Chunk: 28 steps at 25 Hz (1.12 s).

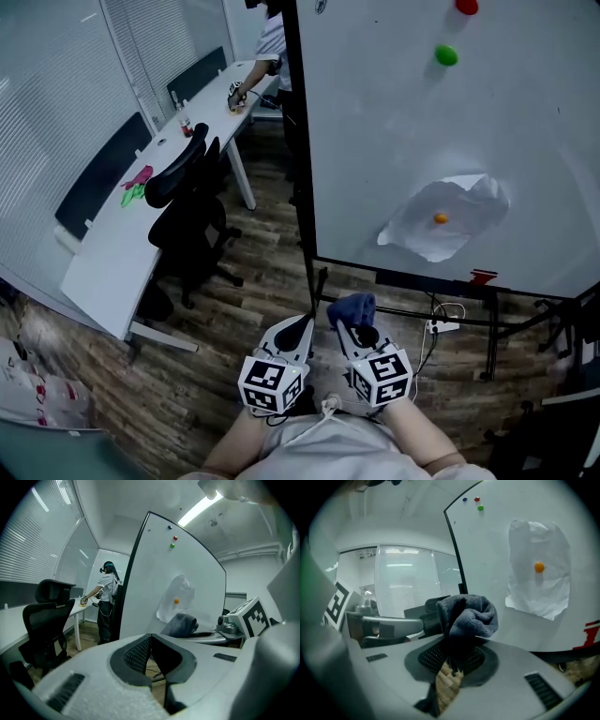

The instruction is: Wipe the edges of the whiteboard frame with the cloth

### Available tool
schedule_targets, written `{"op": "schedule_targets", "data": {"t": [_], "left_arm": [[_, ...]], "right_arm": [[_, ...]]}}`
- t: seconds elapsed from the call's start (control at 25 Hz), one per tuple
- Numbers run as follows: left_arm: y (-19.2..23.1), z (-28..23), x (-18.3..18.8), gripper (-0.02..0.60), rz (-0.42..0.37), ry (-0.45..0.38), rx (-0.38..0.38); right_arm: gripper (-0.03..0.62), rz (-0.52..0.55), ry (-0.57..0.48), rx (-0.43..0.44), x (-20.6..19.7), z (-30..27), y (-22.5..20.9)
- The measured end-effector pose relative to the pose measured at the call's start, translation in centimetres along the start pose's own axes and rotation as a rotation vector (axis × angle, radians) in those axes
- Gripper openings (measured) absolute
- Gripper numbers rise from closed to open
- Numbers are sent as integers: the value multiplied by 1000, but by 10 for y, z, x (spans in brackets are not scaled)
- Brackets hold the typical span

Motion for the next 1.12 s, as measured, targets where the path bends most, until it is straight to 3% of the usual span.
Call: {"op": "schedule_targets", "data": {"t": [0.4, 0.84, 1.12], "left_arm": [[105, -51, 20, 18, 13, 41, -46], [167, -94, -22, 18, 71, 121, -89], [190, -114, -43, 18, 79, 149, -111]], "right_arm": [[66, -2, 28, -69, 24, -99, -5], [67, -101, 198, -164, -37, -189, -26], [66, -134, 253, -203, -59, -226, -36]]}}
Point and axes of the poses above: the fingertips, and each gripper's own axes: z backward along the fingers, y to its left, x out of its top, the point moved 10 cm from there along z, backward along the fingers, and after that the axes turned 1 degree about -x, right-handed, at the moved point
